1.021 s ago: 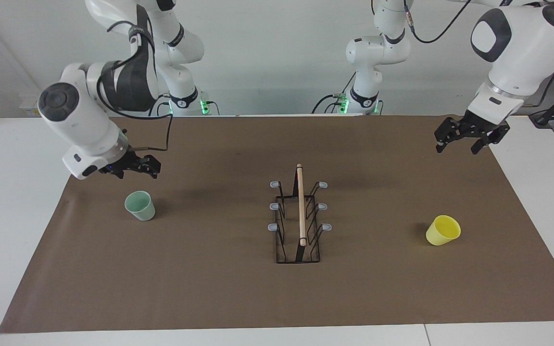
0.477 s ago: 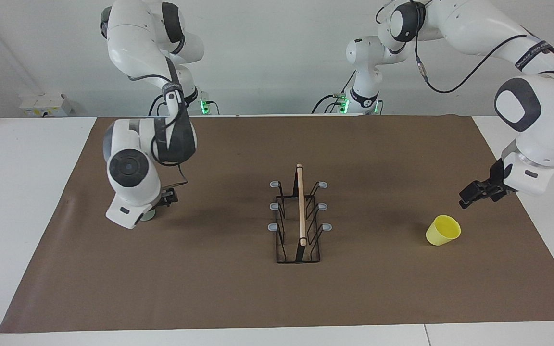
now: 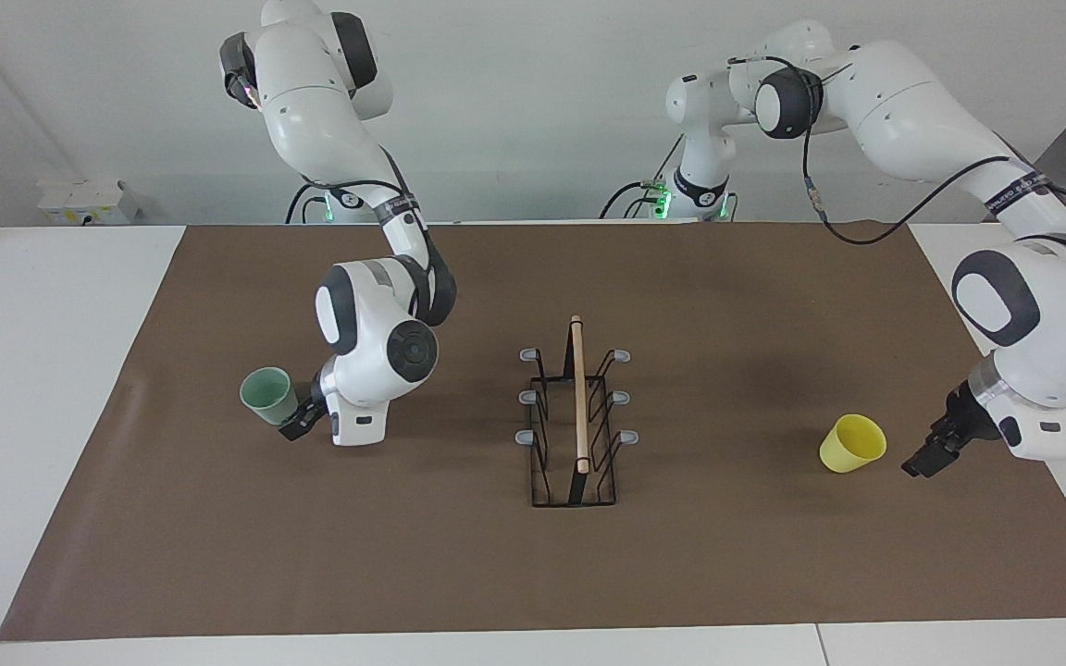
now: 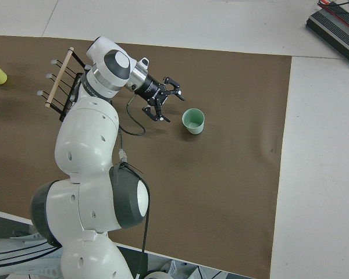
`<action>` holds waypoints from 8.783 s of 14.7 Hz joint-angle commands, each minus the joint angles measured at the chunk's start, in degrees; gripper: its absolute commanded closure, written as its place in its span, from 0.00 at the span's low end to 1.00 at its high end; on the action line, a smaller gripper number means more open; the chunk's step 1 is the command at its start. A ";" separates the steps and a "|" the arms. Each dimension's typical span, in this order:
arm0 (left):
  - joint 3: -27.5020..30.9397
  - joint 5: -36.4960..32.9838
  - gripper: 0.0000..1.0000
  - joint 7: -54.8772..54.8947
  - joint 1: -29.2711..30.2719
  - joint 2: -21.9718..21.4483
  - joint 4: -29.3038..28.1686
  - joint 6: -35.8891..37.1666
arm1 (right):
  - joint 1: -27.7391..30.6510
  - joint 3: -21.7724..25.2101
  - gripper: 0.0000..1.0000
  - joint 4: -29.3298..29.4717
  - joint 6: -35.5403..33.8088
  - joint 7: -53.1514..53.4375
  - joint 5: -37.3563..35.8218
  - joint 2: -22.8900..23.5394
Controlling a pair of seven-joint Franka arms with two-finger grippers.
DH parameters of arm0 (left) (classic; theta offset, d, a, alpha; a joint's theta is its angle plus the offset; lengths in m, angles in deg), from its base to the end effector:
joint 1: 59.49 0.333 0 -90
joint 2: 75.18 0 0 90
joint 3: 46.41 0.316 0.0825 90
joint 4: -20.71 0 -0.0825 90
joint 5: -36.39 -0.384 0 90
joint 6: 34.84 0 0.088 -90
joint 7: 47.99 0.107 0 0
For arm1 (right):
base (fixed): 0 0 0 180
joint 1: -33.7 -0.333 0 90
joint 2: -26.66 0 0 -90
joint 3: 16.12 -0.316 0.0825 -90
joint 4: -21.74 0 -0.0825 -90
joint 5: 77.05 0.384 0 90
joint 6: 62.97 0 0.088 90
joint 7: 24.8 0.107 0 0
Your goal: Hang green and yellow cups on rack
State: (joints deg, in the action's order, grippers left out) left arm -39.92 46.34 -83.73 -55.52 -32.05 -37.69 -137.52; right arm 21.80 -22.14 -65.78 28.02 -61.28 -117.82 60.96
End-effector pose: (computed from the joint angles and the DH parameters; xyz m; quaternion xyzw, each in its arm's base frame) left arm 0.7535 0.0947 0.4084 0.9178 0.3941 0.0011 0.0478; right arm 0.6417 0.1248 0.2976 0.7690 0.5042 -0.2937 0.2612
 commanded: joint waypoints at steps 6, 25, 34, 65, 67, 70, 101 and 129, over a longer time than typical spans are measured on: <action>-0.16 15.18 0.18 -27.43 5.61 2.84 -3.12 -4.71 | -2.87 -0.13 0.00 -16.19 4.72 -8.97 -16.69 -4.50; -0.25 39.44 0.00 -27.10 7.37 -7.54 -31.96 -10.60 | -1.82 -0.13 1.00 -23.04 5.69 4.92 -34.72 -1.33; -0.60 41.56 0.00 -26.40 5.27 -10.17 -36.78 -14.55 | -2.44 -0.57 1.00 -13.41 2.44 4.84 -21.86 -3.35; -0.16 -29.59 1.00 -47.53 -32.42 -36.98 -50.15 -23.17 | 6.27 -0.48 1.00 -27.95 36.88 -20.62 99.77 -33.67; -0.16 -34.53 1.00 -54.67 -36.64 -37.07 -50.24 -23.09 | 5.83 -0.48 1.00 -30.51 38.82 -26.94 108.15 -34.90; -0.16 -41.21 1.00 -59.26 -42.62 -37.86 -50.94 -23.09 | 5.74 -0.57 1.00 -33.59 40.67 -38.27 121.59 -36.14; -0.60 -46.77 0.00 -34.41 -36.24 -38.83 -54.37 -24.41 | -5.51 -0.57 1.00 -38.43 36.63 -100.80 179.29 -24.02; -1.47 -7.66 0.00 44.79 -10.29 -43.57 -36.54 3.17 | 4.06 -0.31 0.00 -39.14 45.07 -102.48 154.72 -28.58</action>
State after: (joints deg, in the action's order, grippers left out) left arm -40.80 38.24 -40.09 -64.44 -75.89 -77.01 -138.72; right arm 22.26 -22.05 -104.42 73.36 -165.41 43.66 33.21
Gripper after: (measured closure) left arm 0.000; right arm 0.000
